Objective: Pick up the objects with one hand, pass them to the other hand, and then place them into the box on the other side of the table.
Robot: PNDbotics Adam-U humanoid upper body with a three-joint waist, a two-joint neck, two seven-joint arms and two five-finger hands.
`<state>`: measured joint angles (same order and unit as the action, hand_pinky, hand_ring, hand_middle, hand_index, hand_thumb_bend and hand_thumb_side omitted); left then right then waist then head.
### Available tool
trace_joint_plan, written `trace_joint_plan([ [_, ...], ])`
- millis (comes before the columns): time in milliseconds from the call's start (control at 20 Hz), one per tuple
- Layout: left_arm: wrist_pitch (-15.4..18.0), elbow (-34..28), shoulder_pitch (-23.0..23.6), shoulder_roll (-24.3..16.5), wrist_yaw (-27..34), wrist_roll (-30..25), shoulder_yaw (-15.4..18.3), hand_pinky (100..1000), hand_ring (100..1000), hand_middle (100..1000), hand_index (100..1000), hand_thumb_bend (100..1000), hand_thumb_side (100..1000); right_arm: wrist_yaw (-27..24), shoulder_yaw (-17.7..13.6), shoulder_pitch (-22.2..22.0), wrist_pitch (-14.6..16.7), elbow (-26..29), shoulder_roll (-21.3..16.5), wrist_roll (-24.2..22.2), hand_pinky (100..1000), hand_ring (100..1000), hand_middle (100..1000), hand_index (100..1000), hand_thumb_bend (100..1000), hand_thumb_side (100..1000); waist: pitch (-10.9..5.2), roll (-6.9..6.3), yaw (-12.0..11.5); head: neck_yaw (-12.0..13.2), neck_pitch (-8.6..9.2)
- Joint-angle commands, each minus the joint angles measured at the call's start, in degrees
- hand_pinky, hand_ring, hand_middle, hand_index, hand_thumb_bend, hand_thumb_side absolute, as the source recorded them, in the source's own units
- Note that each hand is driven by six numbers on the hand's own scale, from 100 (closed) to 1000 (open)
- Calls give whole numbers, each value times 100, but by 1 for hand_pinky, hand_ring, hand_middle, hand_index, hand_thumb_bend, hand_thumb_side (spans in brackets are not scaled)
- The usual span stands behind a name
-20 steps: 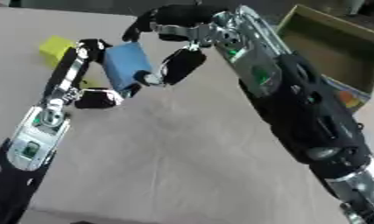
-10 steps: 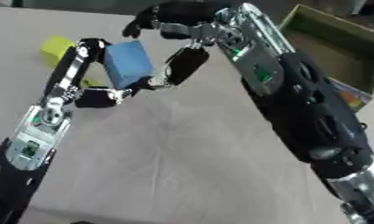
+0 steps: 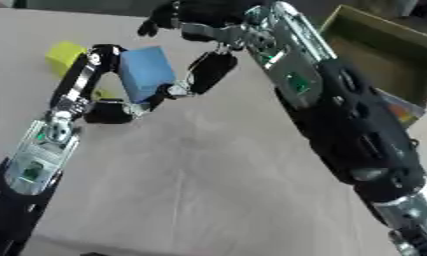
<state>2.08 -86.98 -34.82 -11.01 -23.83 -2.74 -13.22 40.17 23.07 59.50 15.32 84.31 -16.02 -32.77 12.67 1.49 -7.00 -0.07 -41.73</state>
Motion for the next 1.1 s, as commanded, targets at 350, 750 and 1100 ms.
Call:
trace_joint_plan([
  [350, 34, -129, -99, -65, 60, -23, 23, 564, 526, 481, 451, 100, 100, -3, 13, 174, 97, -65, -9, -94, 977, 1000, 831, 911, 459, 515, -84, -21, -33, 14, -15],
  [750, 127, -180, -100, -82, 83, -52, 1, 564, 525, 481, 450, 100, 100, -95, 25, 193, 84, -132, -31, -192, 978, 1000, 832, 906, 394, 483, -74, -15, -80, 21, 4],
  [1100, 195, -198, -115, -83, 76, -145, -44, 565, 526, 482, 451, 100, 100, -139, 28, 198, 50, -190, -2, -206, 983, 1000, 831, 906, 355, 448, -67, -23, -81, 17, 4],
])
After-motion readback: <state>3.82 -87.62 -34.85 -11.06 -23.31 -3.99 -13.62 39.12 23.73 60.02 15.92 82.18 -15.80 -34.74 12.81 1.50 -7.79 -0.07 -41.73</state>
